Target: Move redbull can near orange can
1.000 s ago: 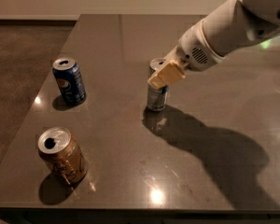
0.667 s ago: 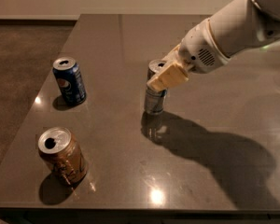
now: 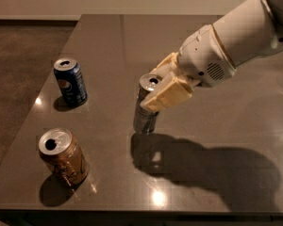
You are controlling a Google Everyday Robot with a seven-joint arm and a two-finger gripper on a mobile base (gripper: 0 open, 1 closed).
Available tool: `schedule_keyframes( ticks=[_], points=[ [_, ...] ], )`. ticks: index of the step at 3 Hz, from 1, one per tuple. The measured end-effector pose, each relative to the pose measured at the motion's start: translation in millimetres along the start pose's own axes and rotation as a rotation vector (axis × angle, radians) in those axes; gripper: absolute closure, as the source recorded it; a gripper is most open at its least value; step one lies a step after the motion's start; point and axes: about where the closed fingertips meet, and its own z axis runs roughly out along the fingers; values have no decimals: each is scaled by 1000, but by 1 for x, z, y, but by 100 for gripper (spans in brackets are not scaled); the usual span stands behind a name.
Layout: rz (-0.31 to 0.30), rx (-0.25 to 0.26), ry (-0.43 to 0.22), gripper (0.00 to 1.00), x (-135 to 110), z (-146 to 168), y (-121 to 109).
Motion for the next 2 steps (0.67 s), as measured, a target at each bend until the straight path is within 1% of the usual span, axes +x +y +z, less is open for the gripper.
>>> schedule_keyframes(
  ticks=[1,2],
  points=[
    [-118,-72,-7,100,-15,11,37],
    [-199,-110,2,100,-26,23,63]
  ],
)
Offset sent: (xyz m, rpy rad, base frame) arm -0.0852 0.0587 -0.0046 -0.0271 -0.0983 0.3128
